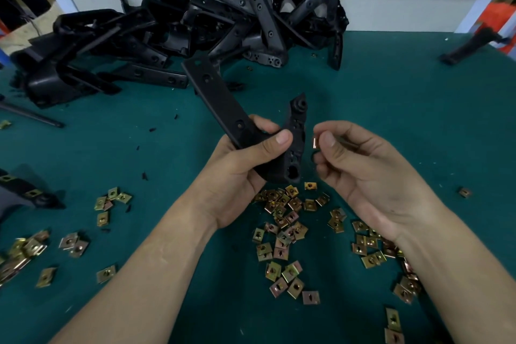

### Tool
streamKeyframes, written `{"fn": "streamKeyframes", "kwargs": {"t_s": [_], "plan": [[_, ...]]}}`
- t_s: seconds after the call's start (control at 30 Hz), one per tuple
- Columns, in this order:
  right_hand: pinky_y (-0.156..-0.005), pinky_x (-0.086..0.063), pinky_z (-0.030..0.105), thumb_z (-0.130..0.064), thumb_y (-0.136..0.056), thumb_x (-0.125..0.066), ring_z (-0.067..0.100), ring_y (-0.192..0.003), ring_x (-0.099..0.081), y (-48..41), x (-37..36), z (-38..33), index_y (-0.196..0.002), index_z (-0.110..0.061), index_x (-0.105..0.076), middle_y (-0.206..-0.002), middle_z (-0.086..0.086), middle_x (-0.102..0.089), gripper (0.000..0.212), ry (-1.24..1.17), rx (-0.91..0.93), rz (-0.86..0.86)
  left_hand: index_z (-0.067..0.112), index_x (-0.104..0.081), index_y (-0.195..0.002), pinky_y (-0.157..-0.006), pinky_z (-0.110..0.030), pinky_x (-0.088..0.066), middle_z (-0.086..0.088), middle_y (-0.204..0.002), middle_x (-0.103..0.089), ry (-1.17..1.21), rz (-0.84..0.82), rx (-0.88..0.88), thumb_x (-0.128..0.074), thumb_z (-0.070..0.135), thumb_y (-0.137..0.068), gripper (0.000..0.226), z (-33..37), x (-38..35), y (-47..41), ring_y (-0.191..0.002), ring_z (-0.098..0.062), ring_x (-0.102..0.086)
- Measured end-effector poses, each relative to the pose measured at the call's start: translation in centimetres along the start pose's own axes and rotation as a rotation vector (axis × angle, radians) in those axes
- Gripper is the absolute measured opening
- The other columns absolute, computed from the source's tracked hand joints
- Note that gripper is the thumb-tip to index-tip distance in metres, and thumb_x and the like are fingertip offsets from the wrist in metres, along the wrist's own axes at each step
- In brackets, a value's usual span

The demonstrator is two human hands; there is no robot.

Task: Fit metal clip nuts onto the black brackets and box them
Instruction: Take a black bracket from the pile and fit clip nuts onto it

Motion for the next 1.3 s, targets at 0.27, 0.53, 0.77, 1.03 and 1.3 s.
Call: {"fn": "streamKeyframes", "kwargs": {"t_s": [0.27,0.53,0.77,1.03,1.3], "plan": [[-0.073,-0.057,0.016,-0.009,-0.079,-0.064,0.010,-0.079,-0.073,0.05,-0.09,-0.04,-0.085,-0.015,-0.082,-0.078,0.005,-0.073,0.021,-0.039,-0.029,-0.029,0.017,-0.063,-0.088,-0.070,-0.028,-0.059,-0.003,-0.089,-0.073,0.003,0.015,0.014,-0.074,0.012,-0.080,0.015,0.07,0.14,0.03,-0.082,-0.017,-0.072],[-0.068,-0.055,0.018,-0.018,-0.082,-0.062,0.008,-0.068,-0.065,0.10,0.00,-0.11,-0.092,-0.021,-0.082,-0.075,-0.003,-0.065,0.022,0.088,0.009,-0.034,0.016,-0.061,-0.089,-0.076,-0.030,-0.060,-0.004,-0.089,-0.075,-0.004,0.004,0.013,-0.073,0.012,-0.081,0.016,0.05,0.14,0.05,-0.083,-0.019,-0.073],[-0.064,-0.056,0.020,-0.016,-0.079,-0.066,0.011,-0.068,-0.066,0.22,0.06,-0.31,-0.092,-0.018,-0.075,-0.076,0.001,-0.067,0.015,0.078,-0.001,-0.034,0.018,-0.062,-0.088,-0.078,-0.030,-0.060,-0.005,-0.091,-0.074,0.010,0.015,0.018,-0.073,0.012,-0.080,0.015,0.05,0.16,0.02,-0.083,-0.019,-0.072],[-0.068,-0.057,0.017,-0.009,-0.075,-0.069,0.010,-0.073,-0.071,0.07,0.26,-0.23,-0.080,-0.013,-0.070,-0.083,0.006,-0.073,0.007,-0.059,-0.021,0.009,0.016,-0.060,-0.090,-0.074,-0.029,-0.060,-0.006,-0.092,-0.074,0.018,-0.013,0.030,-0.073,0.011,-0.081,0.017,0.13,-0.05,0.13,-0.087,-0.020,-0.074],[-0.073,-0.058,0.019,0.000,-0.068,-0.070,0.014,-0.082,-0.074,0.01,0.14,-0.08,-0.078,-0.014,-0.080,-0.084,0.007,-0.074,0.020,-0.091,-0.041,0.032,0.017,-0.062,-0.089,-0.071,-0.029,-0.060,-0.010,-0.097,-0.074,0.006,-0.020,0.039,-0.075,0.012,-0.078,0.018,0.09,-0.05,0.14,-0.091,-0.024,-0.074]]}}
Point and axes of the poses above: each hand's wrist, its own y-axis away from the middle knuckle, its own x-axis out of the back of the hand, z = x × y, the point moved 3 cm from there along -y, towards the middle knuckle
